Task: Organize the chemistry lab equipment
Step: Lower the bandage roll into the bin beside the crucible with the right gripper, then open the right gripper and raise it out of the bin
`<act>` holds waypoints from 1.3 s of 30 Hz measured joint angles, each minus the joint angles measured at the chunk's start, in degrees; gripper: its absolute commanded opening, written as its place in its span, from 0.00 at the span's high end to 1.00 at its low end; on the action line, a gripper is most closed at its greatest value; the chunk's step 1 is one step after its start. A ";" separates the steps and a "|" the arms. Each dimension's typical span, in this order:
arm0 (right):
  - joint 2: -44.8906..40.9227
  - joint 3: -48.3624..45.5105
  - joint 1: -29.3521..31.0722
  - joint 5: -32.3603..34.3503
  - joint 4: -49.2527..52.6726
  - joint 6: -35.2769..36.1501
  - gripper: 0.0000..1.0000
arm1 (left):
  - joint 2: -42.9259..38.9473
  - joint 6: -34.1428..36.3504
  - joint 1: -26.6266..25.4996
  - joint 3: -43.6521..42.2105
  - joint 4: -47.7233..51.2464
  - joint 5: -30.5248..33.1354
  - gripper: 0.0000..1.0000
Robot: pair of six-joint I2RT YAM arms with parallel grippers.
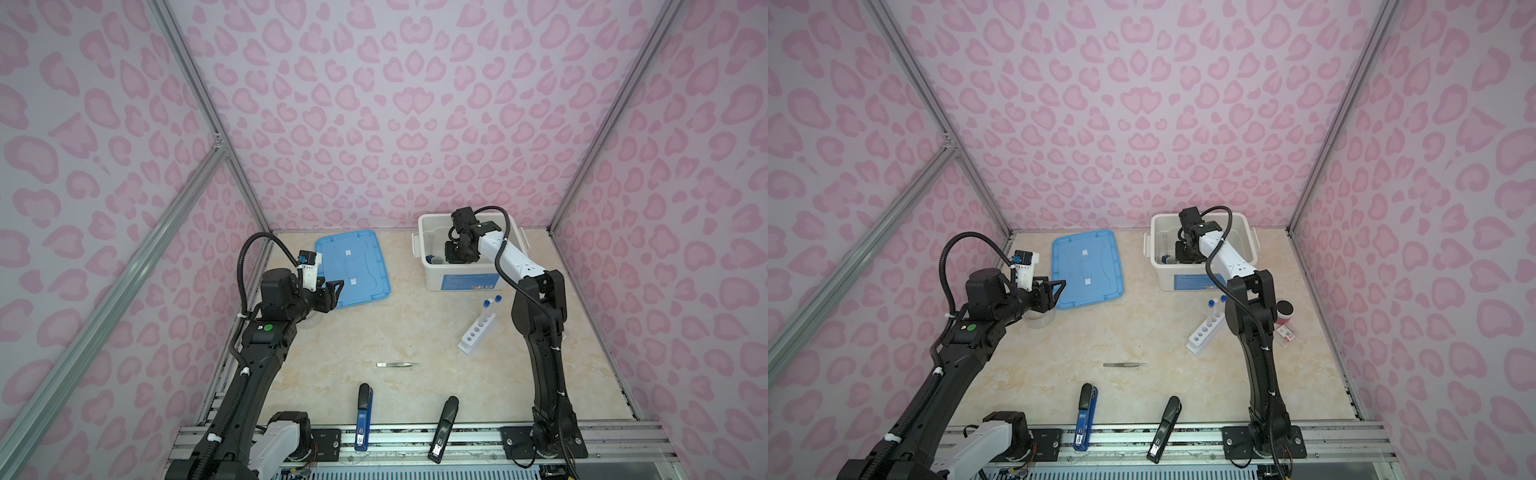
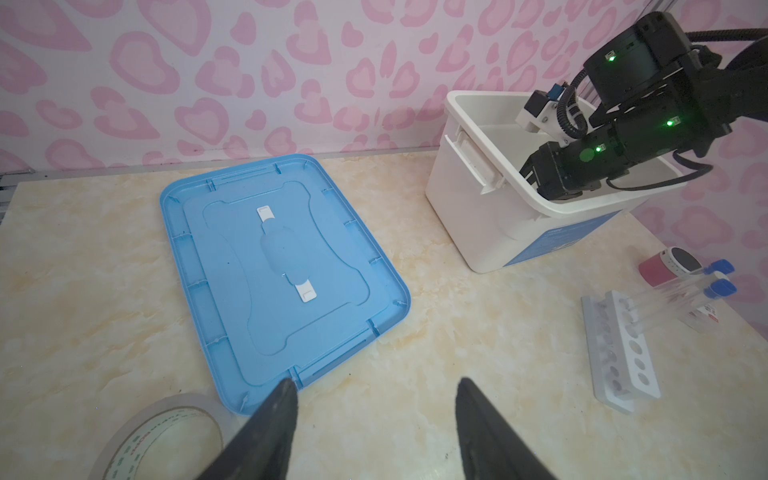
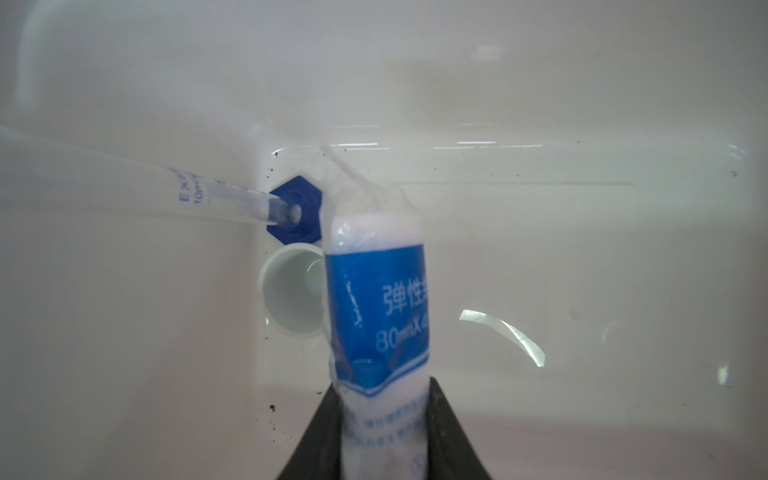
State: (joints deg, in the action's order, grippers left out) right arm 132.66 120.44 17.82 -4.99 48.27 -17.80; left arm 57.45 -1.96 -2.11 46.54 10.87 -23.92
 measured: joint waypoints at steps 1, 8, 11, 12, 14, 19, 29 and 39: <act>0.24 0.11 0.00 0.00 0.04 0.00 0.70 | 0.00 0.00 0.00 0.00 0.00 0.15 0.37; 1.51 0.74 0.00 -0.04 -0.42 0.02 0.70 | 0.17 0.00 0.00 0.00 0.00 0.33 0.37; 2.08 0.74 0.00 -0.44 -0.44 0.02 0.70 | 0.39 0.00 0.00 0.00 0.02 0.33 0.37; 2.21 0.74 0.00 -0.66 -0.42 0.02 0.71 | 0.42 0.00 0.00 0.00 0.02 0.33 0.37; 2.36 0.74 0.00 -0.63 -0.44 0.02 0.70 | 0.44 0.00 0.00 0.00 0.02 0.33 0.37; 2.97 0.76 -0.04 -0.66 -0.44 0.00 0.67 | 0.61 0.00 0.00 0.00 0.02 0.33 0.37; 3.37 1.40 -0.20 -1.05 -0.46 0.00 0.63 | 0.76 0.00 -0.04 0.00 0.17 0.33 0.37; 4.00 3.93 -0.26 -1.09 1.05 0.02 0.60 | 0.76 0.00 -0.04 0.00 0.20 0.31 0.37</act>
State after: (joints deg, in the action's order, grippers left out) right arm 136.66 124.38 17.56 -6.09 49.32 -17.78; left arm 58.22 -1.96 -2.15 46.54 11.07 -23.62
